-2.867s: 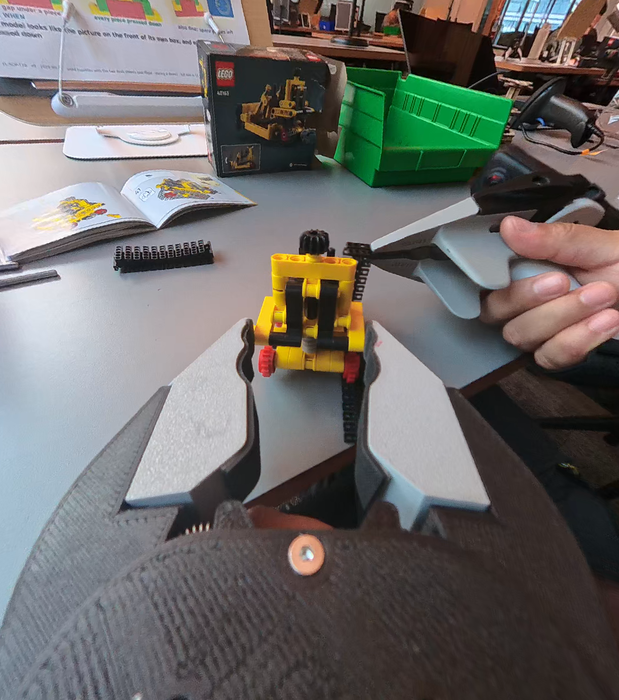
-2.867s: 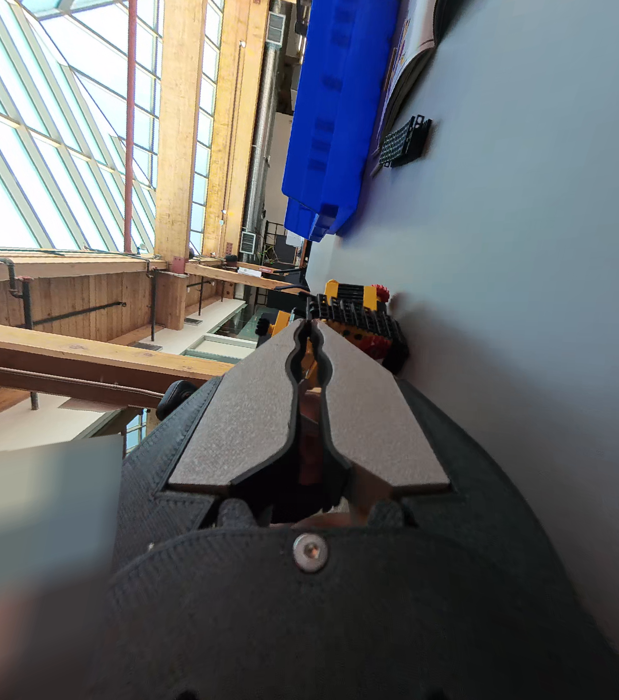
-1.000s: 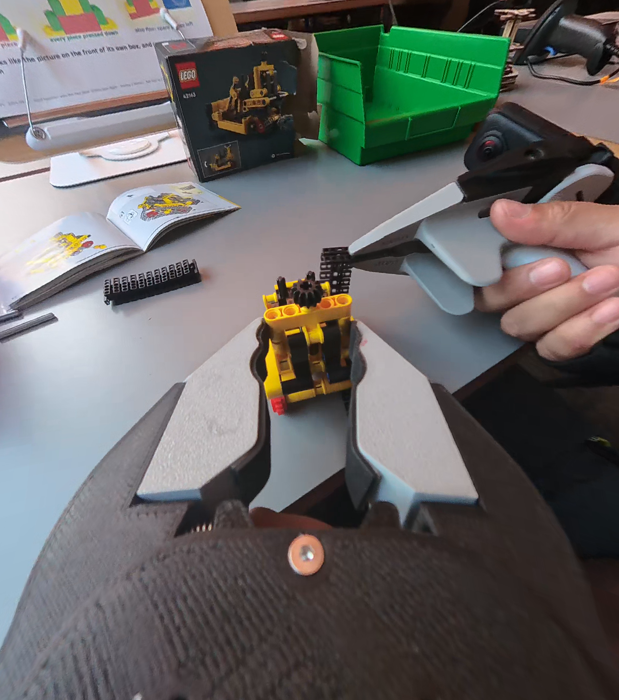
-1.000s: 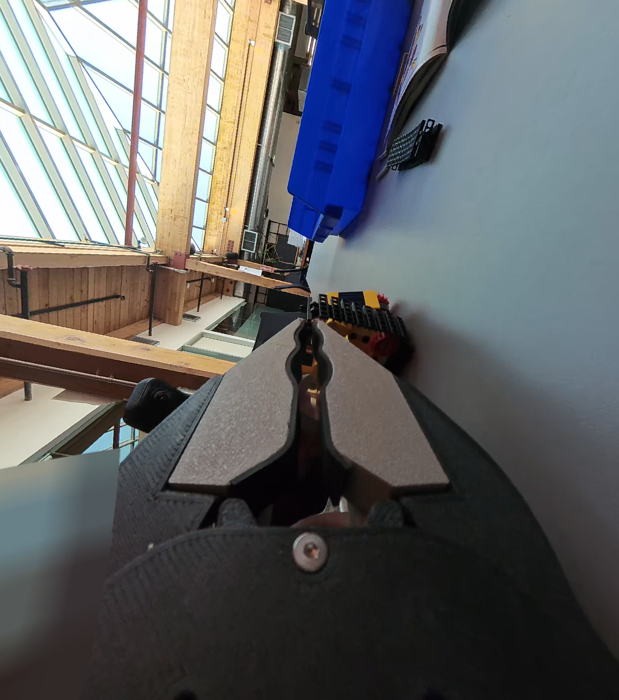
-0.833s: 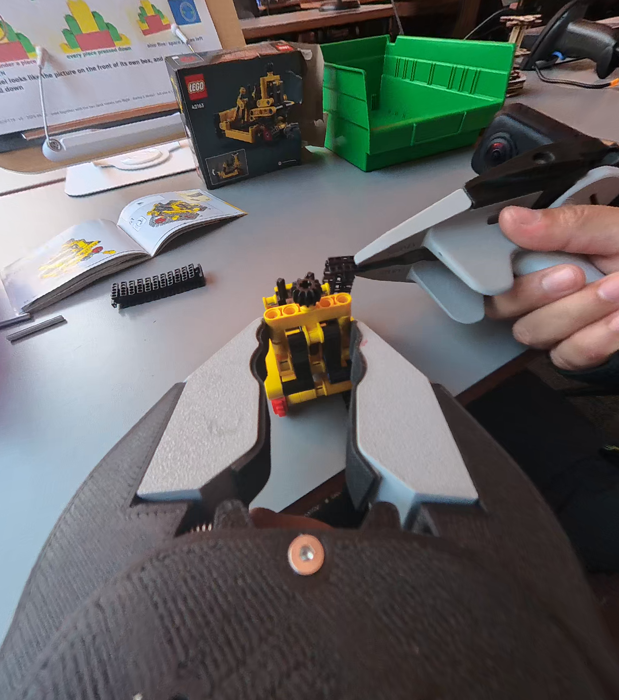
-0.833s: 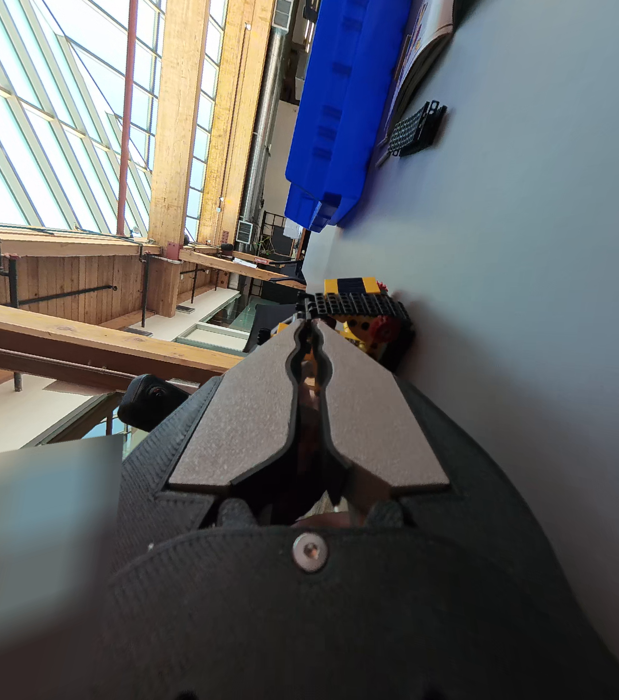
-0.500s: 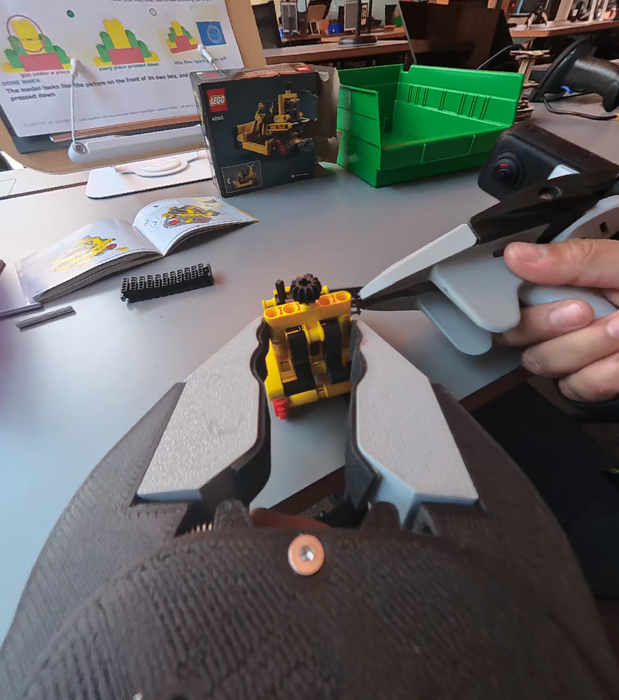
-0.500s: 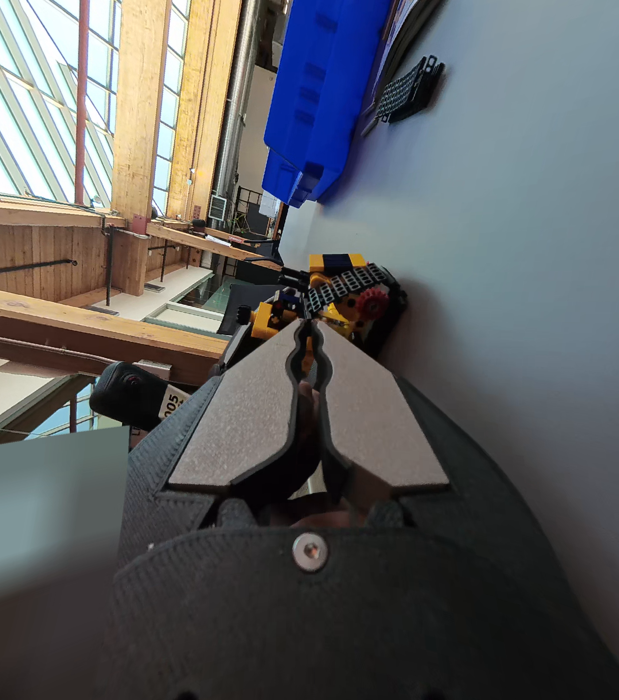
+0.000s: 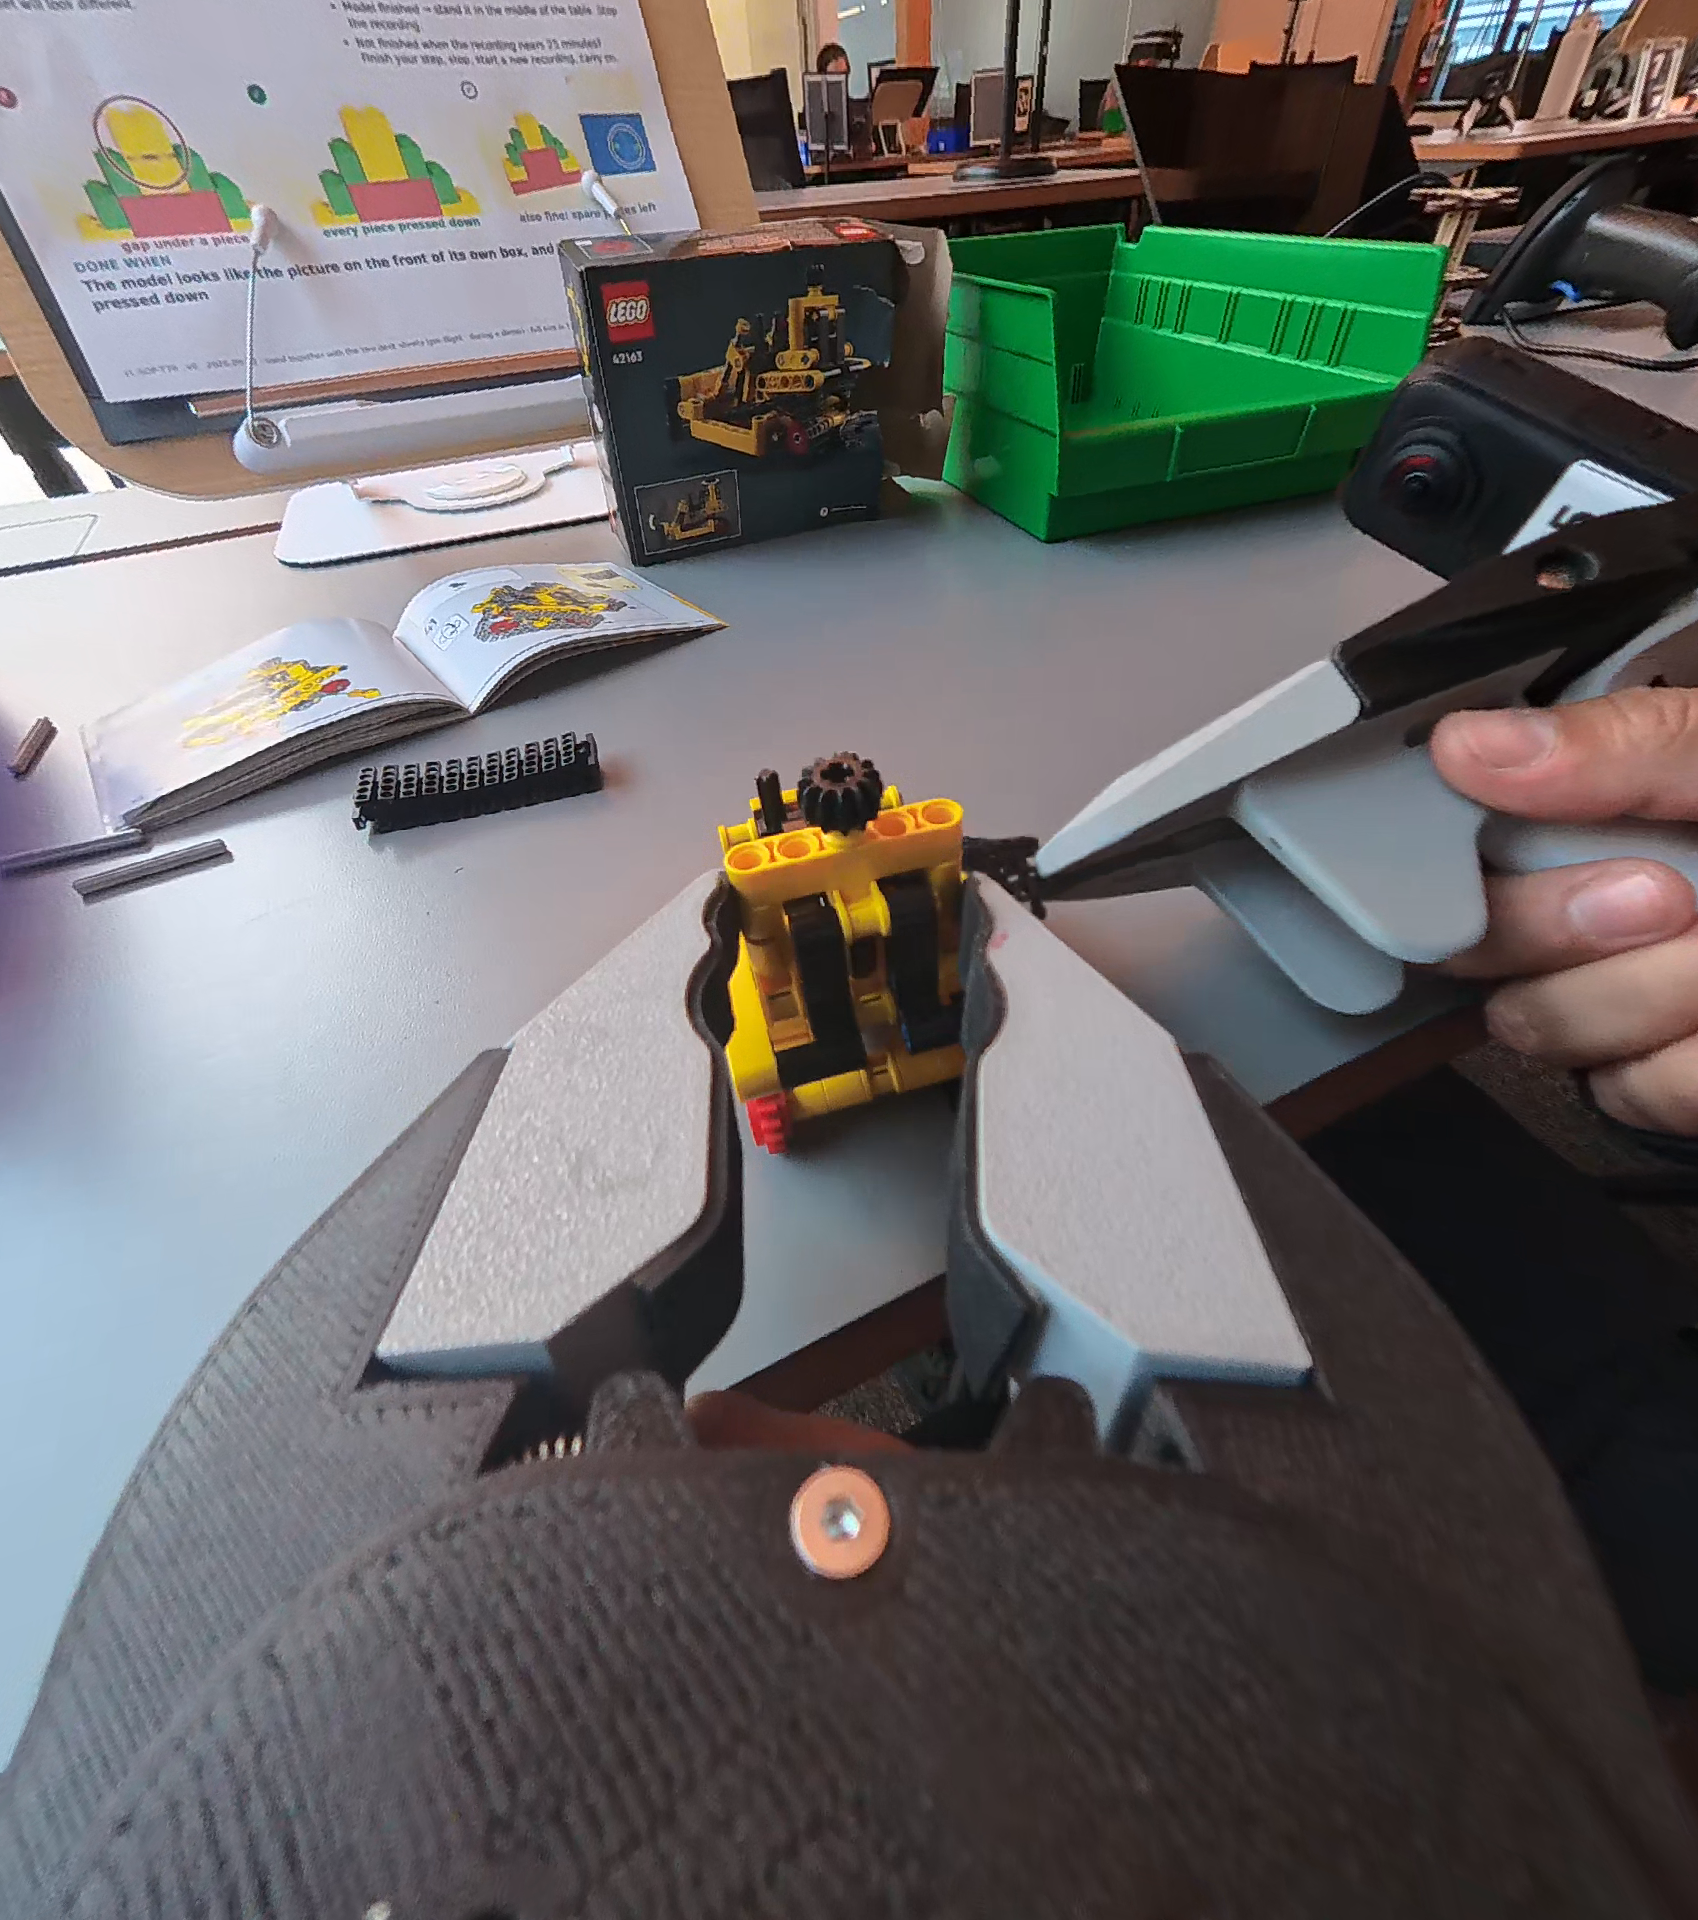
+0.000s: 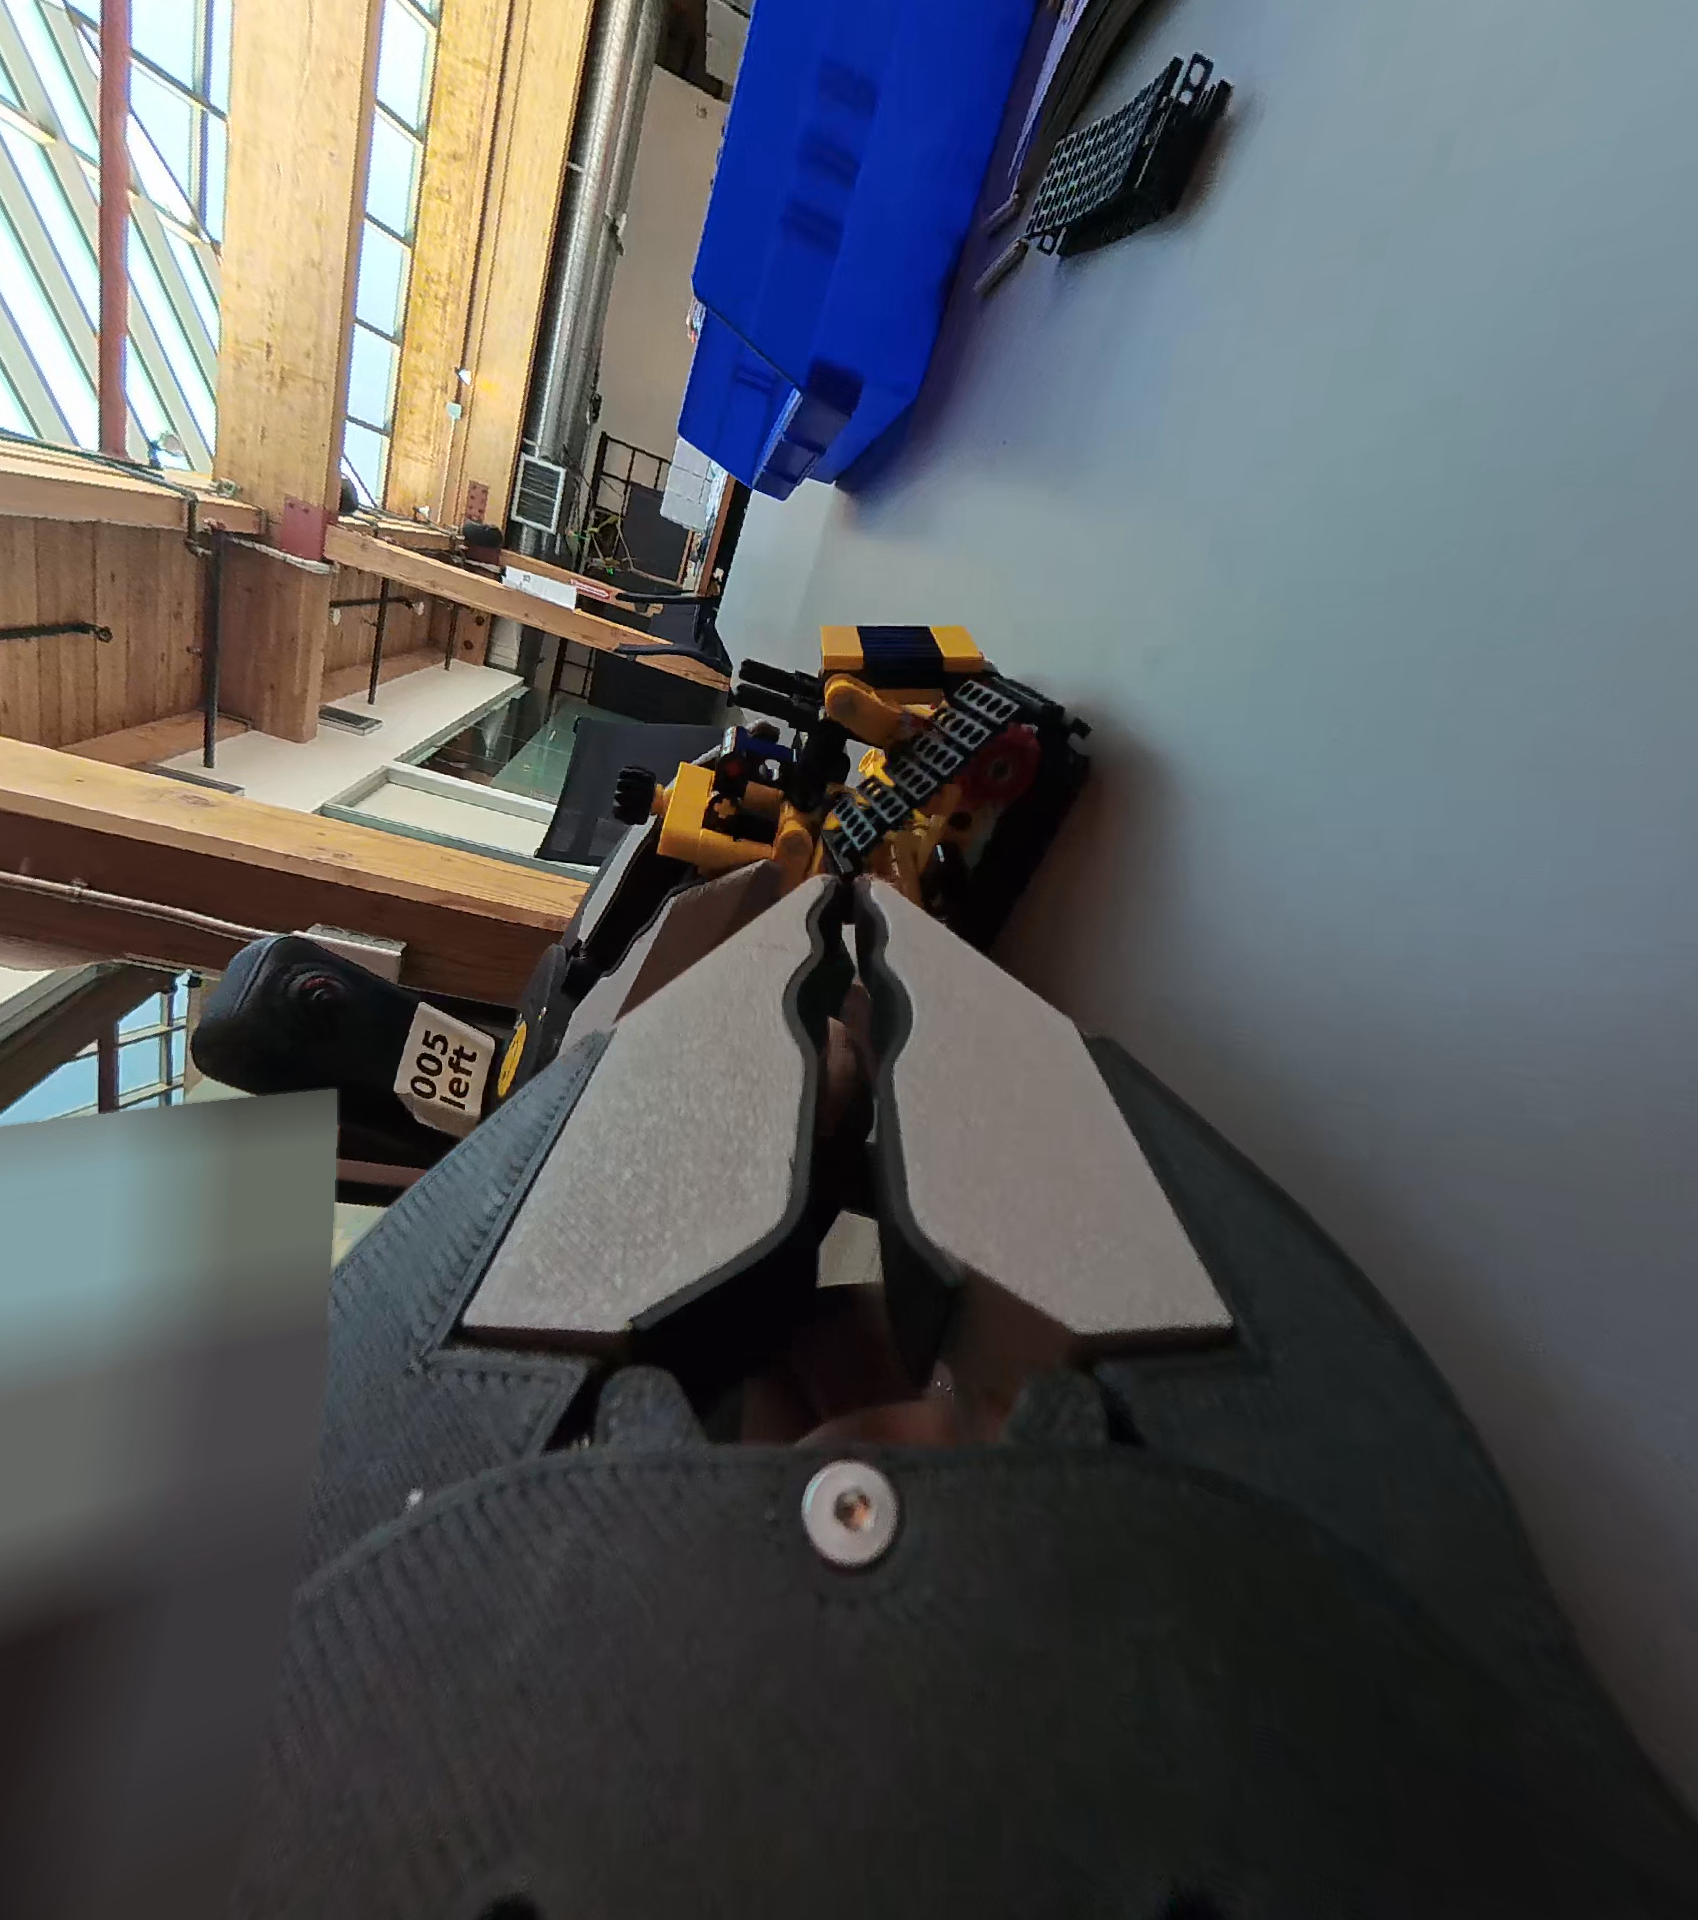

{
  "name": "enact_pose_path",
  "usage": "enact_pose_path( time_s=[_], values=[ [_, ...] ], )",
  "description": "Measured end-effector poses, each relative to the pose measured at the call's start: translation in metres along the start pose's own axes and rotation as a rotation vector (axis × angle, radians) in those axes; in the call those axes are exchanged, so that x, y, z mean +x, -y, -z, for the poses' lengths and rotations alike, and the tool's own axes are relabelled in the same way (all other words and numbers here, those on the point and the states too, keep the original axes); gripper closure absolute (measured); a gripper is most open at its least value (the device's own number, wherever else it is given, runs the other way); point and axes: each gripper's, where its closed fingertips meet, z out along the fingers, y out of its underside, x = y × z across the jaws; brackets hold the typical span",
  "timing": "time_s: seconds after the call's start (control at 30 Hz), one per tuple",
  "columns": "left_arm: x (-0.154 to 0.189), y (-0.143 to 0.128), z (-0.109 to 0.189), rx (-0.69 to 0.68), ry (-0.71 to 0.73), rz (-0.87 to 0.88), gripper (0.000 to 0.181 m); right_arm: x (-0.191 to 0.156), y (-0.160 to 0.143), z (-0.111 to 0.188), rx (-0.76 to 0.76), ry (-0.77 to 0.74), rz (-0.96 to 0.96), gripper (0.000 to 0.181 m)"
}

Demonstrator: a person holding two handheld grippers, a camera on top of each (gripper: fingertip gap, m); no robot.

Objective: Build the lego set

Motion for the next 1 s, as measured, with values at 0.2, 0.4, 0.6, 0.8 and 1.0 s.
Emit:
enact_pose_path(
  time_s=[0.2, 0.4, 0.6, 0.8, 1.0],
  values=[
    [-0.002, 0.000, 0.001, 0.014, 0.017, 0.004, 0.142, 0.002, -0.007, -0.002, -0.042, -0.021, 0.023, 0.181],
    [-0.003, 0.000, 0.002, 0.024, 0.026, 0.005, 0.142, 0.004, -0.009, -0.003, -0.058, -0.040, 0.038, 0.181],
    [-0.003, 0.000, 0.002, 0.029, 0.029, 0.007, 0.142, 0.005, -0.012, -0.003, -0.080, -0.049, 0.046, 0.181],
    [-0.003, 0.000, 0.003, 0.037, 0.037, 0.005, 0.142, 0.003, -0.021, -0.010, -0.136, -0.061, 0.072, 0.181],
    [-0.003, 0.000, 0.005, 0.045, 0.043, 0.013, 0.142, -0.001, -0.030, -0.015, -0.149, -0.059, 0.083, 0.181]
  ],
)
